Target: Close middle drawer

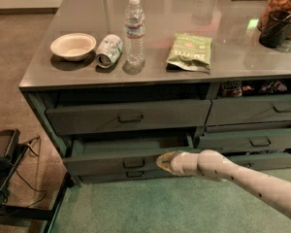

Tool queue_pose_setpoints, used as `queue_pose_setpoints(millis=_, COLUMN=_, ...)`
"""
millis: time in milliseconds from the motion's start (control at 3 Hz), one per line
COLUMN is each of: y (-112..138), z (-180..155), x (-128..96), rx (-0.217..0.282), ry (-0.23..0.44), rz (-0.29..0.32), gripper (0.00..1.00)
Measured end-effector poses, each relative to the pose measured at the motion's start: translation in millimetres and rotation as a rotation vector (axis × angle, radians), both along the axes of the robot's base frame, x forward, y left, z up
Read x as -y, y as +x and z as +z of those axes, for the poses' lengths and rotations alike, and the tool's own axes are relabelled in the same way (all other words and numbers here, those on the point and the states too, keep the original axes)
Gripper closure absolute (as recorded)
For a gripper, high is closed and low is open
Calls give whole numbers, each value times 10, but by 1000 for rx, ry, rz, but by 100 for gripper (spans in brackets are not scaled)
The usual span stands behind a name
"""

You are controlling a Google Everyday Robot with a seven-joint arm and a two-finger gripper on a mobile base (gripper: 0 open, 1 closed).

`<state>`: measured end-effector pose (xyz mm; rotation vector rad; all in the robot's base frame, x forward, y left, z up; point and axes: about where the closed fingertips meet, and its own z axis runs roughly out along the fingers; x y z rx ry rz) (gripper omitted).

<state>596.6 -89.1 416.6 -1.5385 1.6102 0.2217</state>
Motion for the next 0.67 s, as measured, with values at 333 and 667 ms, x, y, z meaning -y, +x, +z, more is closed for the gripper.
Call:
queue_pose_setpoints(millis=333, y=193, z=35, x=-42, rx=16, ry=-22, rz=-3, gripper=100)
queue_pose_setpoints(millis=667, y=566, z=104, x=-42, rx=40, ry=-66, rz=-24, gripper=100)
